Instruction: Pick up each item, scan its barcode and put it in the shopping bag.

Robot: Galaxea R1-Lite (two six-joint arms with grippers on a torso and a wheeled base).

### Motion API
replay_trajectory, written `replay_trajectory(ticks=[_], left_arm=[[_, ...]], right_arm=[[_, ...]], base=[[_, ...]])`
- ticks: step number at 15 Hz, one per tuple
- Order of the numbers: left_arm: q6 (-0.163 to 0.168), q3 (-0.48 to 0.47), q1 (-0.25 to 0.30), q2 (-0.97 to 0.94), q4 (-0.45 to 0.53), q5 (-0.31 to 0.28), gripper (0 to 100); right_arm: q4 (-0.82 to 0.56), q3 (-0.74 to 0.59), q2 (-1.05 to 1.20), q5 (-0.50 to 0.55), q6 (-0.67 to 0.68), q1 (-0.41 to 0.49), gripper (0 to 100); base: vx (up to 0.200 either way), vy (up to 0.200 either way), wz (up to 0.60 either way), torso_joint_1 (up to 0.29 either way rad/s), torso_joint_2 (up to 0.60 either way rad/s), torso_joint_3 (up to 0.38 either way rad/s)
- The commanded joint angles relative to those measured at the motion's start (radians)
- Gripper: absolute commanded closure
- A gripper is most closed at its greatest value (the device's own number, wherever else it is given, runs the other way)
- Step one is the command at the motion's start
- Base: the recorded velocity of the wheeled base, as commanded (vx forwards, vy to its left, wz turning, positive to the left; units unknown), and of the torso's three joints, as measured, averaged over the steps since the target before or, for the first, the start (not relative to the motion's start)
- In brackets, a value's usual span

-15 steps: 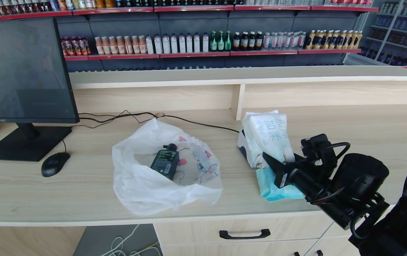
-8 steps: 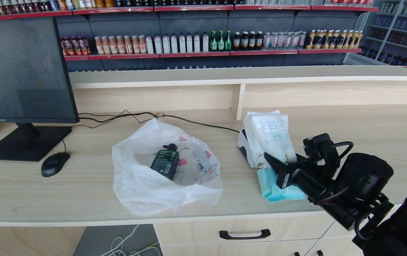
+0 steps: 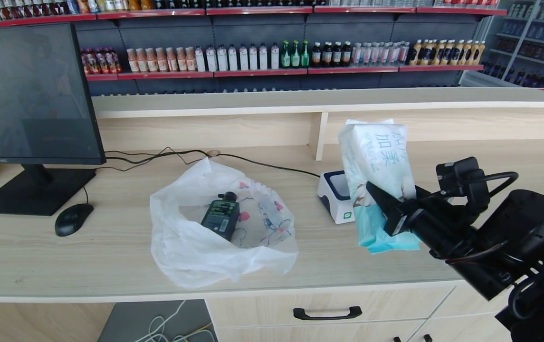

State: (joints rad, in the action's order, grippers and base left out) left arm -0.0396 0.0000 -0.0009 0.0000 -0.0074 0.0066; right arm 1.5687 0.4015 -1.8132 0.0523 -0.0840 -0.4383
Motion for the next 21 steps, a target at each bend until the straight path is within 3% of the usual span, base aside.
replay_trajectory(ticks=[1, 4, 13, 21], left_arm=[[0.0, 0.0, 0.001, 0.0, 0.0, 0.0, 0], [0.001, 0.0, -0.001, 0.0, 0.0, 0.0, 0], [0.001, 0.0, 0.001, 0.0, 0.0, 0.0, 0], [0.001, 0.0, -0.001, 0.0, 0.0, 0.0, 0]], right_arm=[[0.002, -0.003, 0.068, -0.002, -0.003, -0.002, 100], [0.002, -0.038, 0.11, -0.002, -0.002, -0.007, 100], [0.002, -0.033, 0.138, -0.005, 0.003, -0.016, 100], [0.002, -0.044, 0.095, 0.0, 0.007, -0.01, 100]], base=[[0.0, 0.0, 0.0, 0.0, 0.0, 0.0], [0.0, 0.0, 0.0, 0.0, 0.0, 0.0], [0.0, 0.0, 0.6, 0.003, 0.0, 0.002], [0.0, 0.0, 0.0, 0.0, 0.0, 0.0]])
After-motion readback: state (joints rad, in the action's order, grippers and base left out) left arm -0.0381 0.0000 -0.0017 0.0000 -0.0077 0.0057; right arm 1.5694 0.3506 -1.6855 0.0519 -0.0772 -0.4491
